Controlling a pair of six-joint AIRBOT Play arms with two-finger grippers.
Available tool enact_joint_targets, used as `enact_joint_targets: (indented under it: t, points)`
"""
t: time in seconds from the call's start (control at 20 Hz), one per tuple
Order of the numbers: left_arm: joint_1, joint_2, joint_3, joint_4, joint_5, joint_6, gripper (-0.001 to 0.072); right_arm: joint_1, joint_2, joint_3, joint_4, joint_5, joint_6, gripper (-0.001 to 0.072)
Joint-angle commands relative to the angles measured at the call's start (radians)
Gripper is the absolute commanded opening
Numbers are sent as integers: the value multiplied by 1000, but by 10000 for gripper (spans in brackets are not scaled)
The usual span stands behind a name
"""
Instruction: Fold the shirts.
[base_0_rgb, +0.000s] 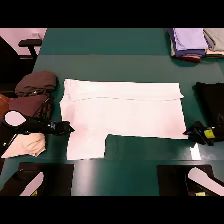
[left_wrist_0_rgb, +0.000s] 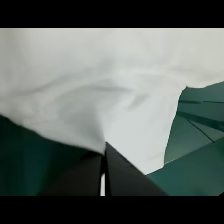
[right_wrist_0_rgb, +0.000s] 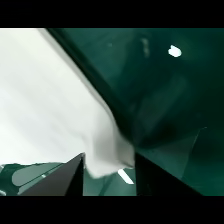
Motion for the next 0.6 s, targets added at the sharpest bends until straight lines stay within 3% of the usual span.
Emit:
enact_joint_targets:
  t: [0.0,0.1,0.15,0.35,0.55]
  points:
    - [0,0,2,6,-19,1,29,107,-43,8,19,-87,-8,238]
    - [0,1,15,58,-85,-15,27,164,-45,51,3,-51,-13,51]
    - [0,1,29,91,-125,-27,27,190,-32,80,-31,-26,-12,15]
    - [0,159,39,210,-233,-116,26,249,114,153,-187,108,-11,15]
    - [0,344,48,124,-439,-177,27,250,293,159,-218,244,-11,15]
